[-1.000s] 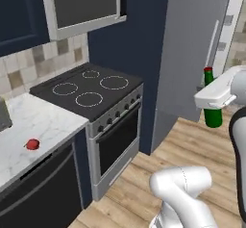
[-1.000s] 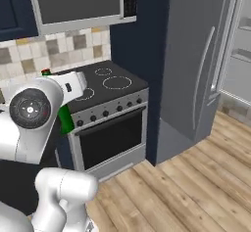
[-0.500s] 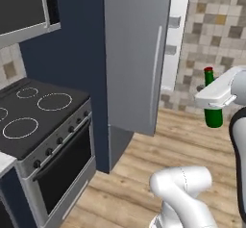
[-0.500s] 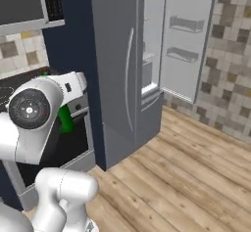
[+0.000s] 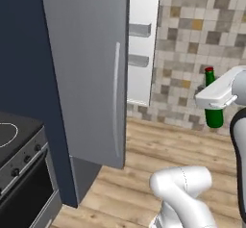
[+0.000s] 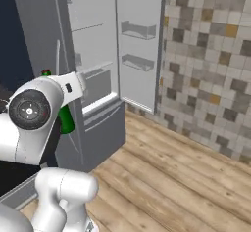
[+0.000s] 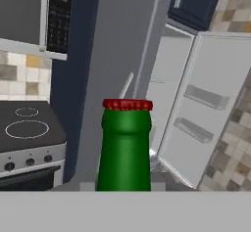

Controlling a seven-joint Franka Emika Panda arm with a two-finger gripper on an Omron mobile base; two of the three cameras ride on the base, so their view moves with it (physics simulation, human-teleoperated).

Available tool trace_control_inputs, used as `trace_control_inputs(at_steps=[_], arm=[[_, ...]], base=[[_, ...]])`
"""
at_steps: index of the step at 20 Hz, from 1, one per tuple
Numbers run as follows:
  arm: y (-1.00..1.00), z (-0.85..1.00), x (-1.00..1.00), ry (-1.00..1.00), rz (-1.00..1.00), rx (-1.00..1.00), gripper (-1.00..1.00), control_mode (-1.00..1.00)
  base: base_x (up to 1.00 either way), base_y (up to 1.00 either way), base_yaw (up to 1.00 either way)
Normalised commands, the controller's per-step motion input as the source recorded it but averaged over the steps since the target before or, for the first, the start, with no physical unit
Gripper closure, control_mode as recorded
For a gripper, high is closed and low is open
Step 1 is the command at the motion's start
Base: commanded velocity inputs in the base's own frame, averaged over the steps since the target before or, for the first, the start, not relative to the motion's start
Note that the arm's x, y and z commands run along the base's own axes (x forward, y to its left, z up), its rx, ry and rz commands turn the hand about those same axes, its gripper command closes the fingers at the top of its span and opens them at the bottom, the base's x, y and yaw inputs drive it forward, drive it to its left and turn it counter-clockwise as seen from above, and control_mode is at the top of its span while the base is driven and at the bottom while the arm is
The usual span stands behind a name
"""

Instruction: Place the liquor and beer on the top shelf of the fridge to keep them out of children's reach, and place the bell pepper on lower shelves for easy access.

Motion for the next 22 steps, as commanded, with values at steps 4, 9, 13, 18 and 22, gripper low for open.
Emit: trace_control_inputs(at_steps=[4,9,13,18,22], arm=[[0.00,0.00,0.00,0.00,0.00,0.00,1.00,1.00],[0.00,0.00,0.00,0.00,0.00,0.00,1.00,1.00],[0.00,0.00,0.00,0.00,0.00,0.00,1.00,1.00],[0.00,0.00,0.00,0.00,0.00,0.00,1.00,1.00],[0.00,0.00,0.00,0.00,0.00,0.00,1.00,1.00]], base=[[0.88,-0.88,0.07],[0.76,-0.90,0.31],[0.64,-0.76,0.45],[0.59,-0.56,0.56],[0.49,-0.47,0.56]])
